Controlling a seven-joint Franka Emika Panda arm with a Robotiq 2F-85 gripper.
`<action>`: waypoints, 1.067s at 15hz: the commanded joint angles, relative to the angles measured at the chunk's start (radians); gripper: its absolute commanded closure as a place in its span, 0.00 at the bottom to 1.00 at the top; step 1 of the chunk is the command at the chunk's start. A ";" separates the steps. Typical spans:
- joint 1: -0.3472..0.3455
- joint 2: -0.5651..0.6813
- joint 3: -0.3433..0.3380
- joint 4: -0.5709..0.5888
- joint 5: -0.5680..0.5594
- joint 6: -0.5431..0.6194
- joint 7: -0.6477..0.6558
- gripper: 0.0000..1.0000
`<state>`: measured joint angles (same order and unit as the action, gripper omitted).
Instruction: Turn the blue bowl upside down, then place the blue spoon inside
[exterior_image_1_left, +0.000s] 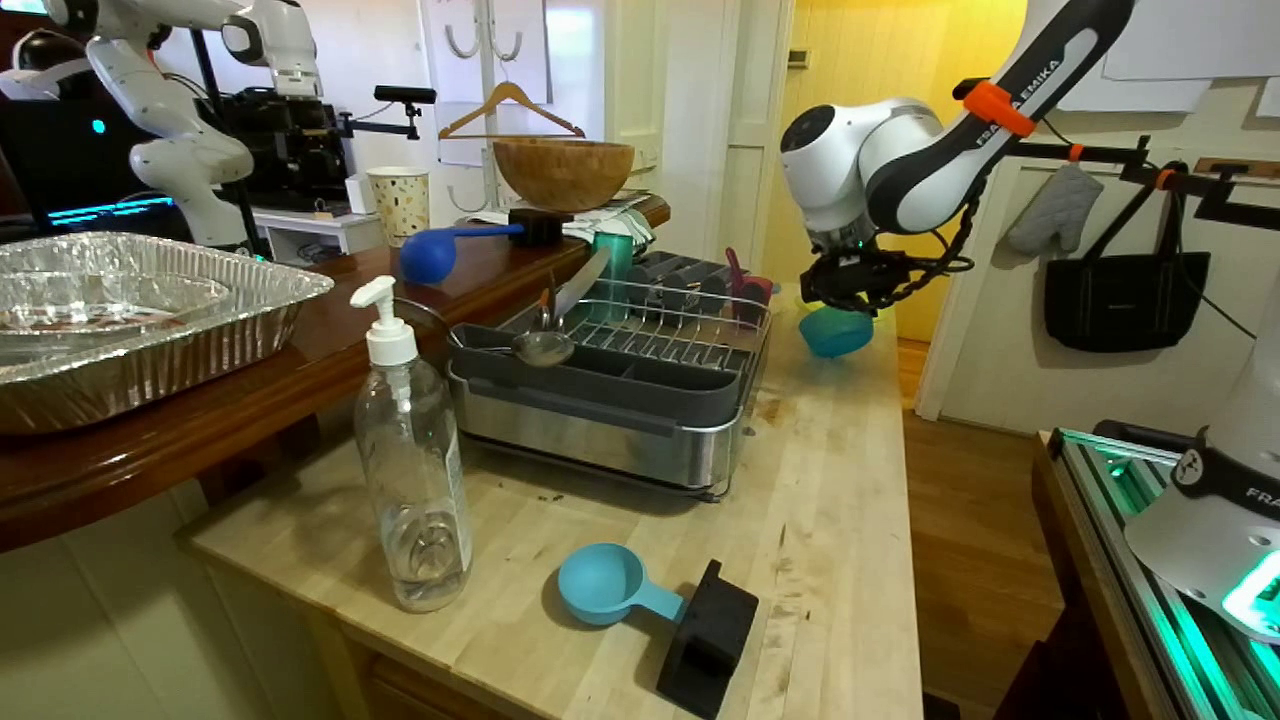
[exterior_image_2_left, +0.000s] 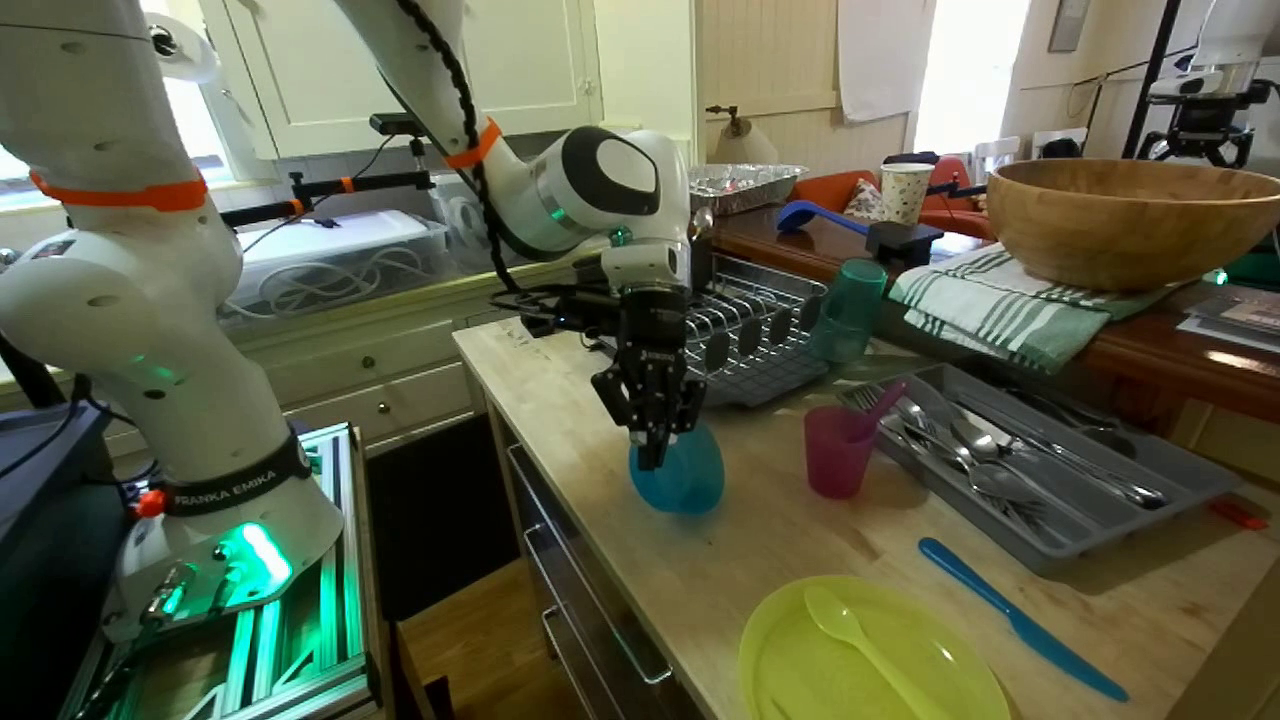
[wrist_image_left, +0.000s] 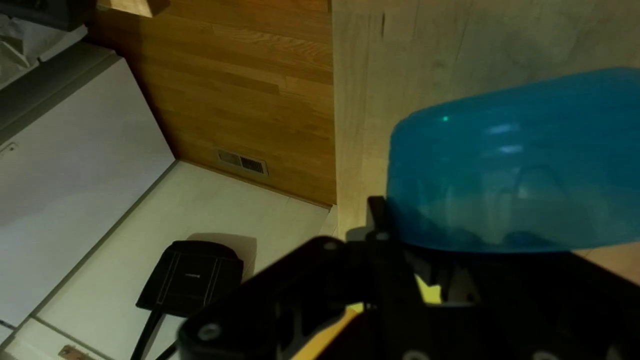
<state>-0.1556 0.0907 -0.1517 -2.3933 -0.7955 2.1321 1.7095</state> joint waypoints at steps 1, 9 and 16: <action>0.010 0.025 -0.006 -0.011 -0.025 0.046 0.034 0.98; 0.023 0.023 0.000 -0.017 -0.027 0.040 0.039 0.64; 0.028 0.038 0.000 -0.014 -0.026 0.049 0.052 0.16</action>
<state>-0.1364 0.1257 -0.1432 -2.3938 -0.7982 2.1398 1.7174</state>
